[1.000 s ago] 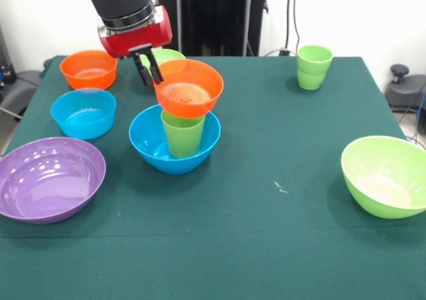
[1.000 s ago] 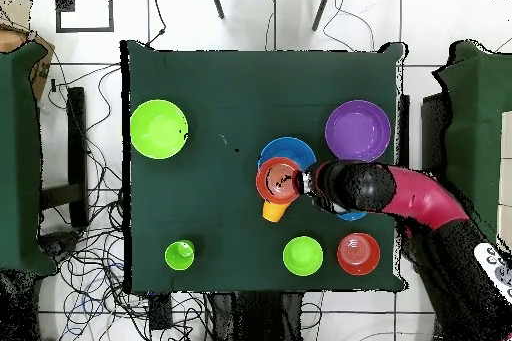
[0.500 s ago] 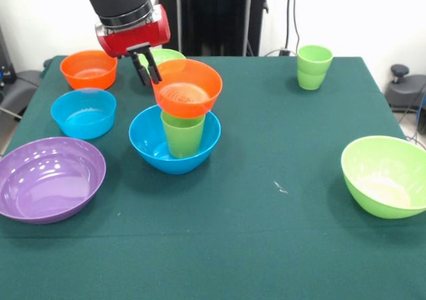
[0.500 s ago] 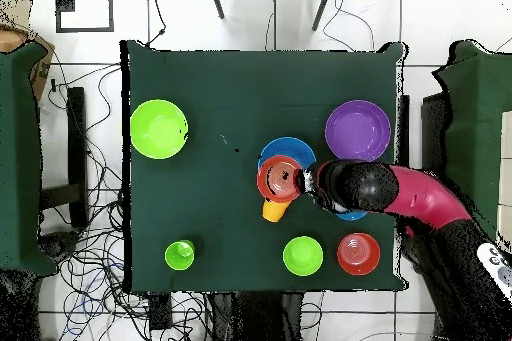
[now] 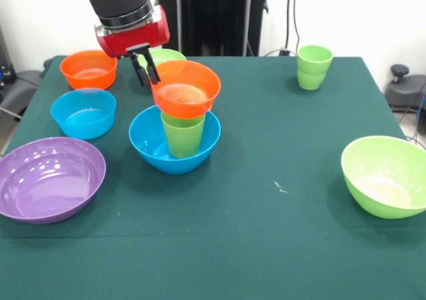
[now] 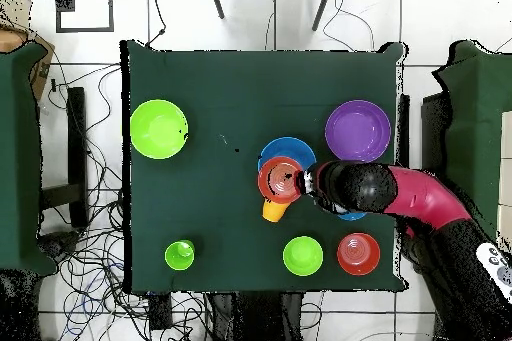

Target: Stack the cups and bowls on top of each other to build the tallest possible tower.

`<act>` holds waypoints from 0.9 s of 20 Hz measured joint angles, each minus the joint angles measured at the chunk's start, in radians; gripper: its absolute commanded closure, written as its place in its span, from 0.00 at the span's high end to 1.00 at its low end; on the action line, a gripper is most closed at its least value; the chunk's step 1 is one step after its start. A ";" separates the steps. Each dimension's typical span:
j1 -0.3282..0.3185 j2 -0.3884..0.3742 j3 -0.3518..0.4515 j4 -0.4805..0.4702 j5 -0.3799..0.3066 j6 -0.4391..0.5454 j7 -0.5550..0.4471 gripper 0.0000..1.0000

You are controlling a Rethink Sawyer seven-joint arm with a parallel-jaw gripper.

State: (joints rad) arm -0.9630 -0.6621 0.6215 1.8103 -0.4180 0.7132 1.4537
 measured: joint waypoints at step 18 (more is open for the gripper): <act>0.001 0.000 0.000 0.000 -0.010 0.000 0.000 0.00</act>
State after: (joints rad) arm -0.9624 -0.6618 0.6218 1.8105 -0.4285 0.7128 1.4537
